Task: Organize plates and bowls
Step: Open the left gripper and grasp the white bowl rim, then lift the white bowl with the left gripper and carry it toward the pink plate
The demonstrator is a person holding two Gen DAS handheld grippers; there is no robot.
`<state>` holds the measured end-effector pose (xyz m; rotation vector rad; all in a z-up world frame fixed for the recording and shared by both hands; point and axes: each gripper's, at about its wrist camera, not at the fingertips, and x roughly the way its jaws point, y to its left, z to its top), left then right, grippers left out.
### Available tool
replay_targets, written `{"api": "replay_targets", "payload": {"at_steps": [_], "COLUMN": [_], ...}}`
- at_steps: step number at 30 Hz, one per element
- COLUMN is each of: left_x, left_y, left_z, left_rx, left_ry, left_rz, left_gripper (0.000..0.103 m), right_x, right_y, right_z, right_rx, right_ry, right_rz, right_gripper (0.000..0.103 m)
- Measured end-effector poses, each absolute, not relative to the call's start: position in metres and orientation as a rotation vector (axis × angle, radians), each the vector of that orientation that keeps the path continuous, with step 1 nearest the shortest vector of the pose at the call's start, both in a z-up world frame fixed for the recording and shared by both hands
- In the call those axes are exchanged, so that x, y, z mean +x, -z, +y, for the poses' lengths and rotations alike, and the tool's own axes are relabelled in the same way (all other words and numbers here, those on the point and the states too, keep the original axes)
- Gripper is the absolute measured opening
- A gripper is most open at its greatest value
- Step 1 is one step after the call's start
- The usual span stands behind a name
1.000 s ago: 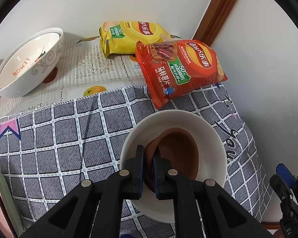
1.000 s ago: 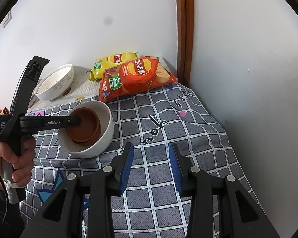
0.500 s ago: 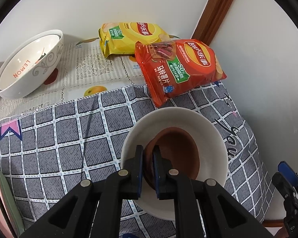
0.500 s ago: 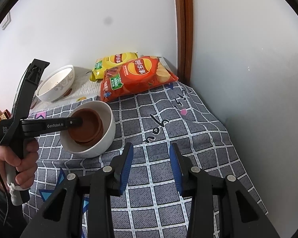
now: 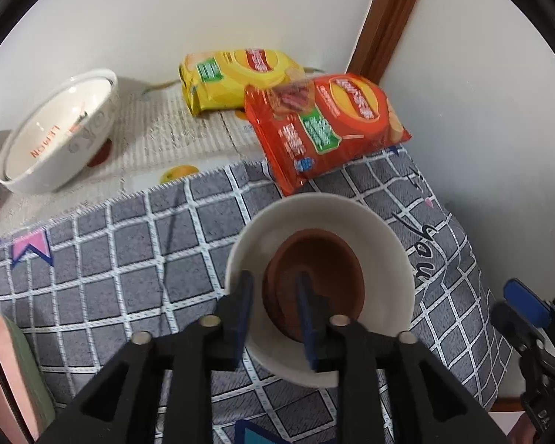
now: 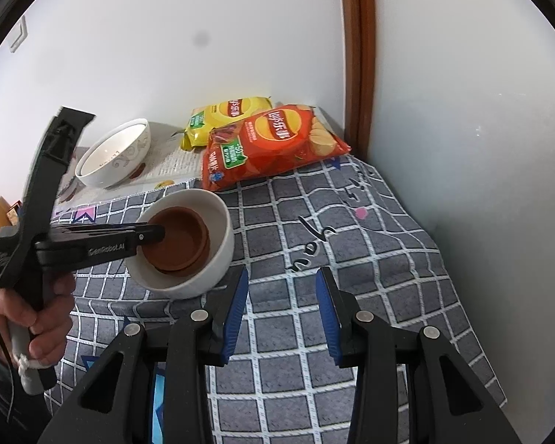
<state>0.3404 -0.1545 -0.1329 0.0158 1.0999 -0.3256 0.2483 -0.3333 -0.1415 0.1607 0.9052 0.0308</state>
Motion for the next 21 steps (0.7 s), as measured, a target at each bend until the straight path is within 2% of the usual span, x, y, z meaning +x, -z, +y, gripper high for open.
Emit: {"api": "replay_targets", "payload": {"at_steps": [4,6,17,21], "left_x": [0.338,0.34,0.347,0.349], "left_y": [0.118,0.116,0.134,0.139], "left_z": [-0.143,-0.136,-0.121,-0.123], "left_rx": [-0.001,-0.009,-0.05,-0.042], "left_ry": [0.311,0.298,0.27,0.259], "left_rz": [1.066,1.071,1.129,1.139], "left_gripper": [0.027,0.032,0.032,0.032], "right_x": [0.264,0.273,0.32,0.332], "right_y": [0.145,0.148,0.174,0.185], "right_z": [-0.327,-0.323,-0.304,-0.301], "right_rx": [0.176,0.196,0.24,0.242], "right_ry": [-0.054,-0.08,-0.132,-0.117], "right_rz": [0.911,0.928,1.021,1.068], "right_gripper": [0.038,0.038,0.038,0.026]}}
